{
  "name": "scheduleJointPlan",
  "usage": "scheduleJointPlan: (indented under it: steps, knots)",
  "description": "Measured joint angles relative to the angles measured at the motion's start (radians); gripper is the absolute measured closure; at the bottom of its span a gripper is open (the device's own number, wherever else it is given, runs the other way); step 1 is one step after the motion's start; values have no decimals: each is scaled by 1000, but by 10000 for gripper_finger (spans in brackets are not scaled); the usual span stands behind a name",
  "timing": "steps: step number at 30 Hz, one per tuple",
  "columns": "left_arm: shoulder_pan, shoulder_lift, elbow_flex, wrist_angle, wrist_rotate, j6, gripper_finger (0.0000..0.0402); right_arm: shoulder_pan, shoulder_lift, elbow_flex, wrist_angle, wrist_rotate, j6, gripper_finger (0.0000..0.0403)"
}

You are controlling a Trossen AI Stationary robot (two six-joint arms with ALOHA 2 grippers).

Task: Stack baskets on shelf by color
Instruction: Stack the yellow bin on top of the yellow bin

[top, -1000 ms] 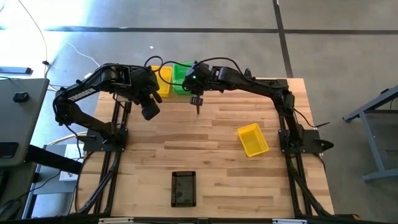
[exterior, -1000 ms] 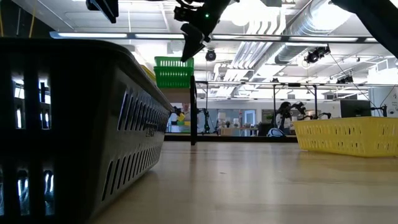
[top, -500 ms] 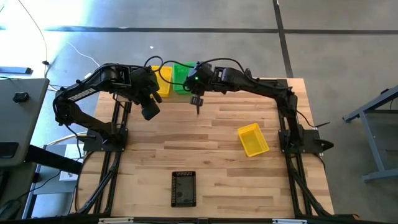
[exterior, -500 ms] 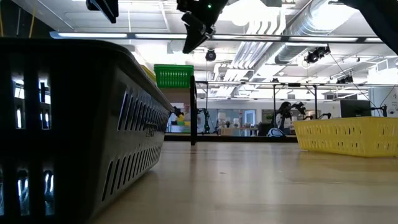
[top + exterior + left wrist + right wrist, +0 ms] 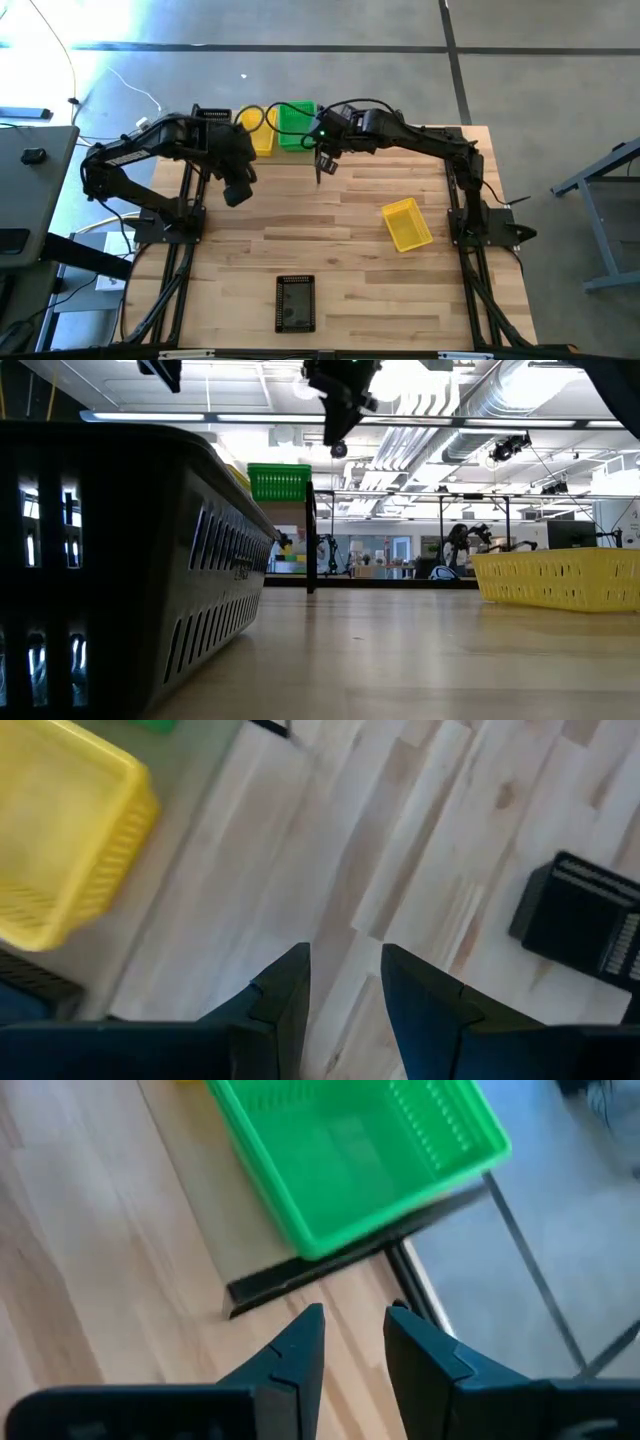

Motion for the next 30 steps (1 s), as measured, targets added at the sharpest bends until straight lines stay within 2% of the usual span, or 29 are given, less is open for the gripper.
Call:
scheduleJointPlan:
  steps: [13, 22, 30]
  knots:
    - [-145, -145, -252, 204, 24, -105, 284, 123, -31, 1, -198, 25, 265, 311]
    - [-244, -154, -348, 214, 20, -132, 284, 237, -31, 1, -392, 29, 468, 311]
    - [-293, -154, -391, 319, 20, -155, 284, 339, -37, -56, -395, 79, 559, 311]
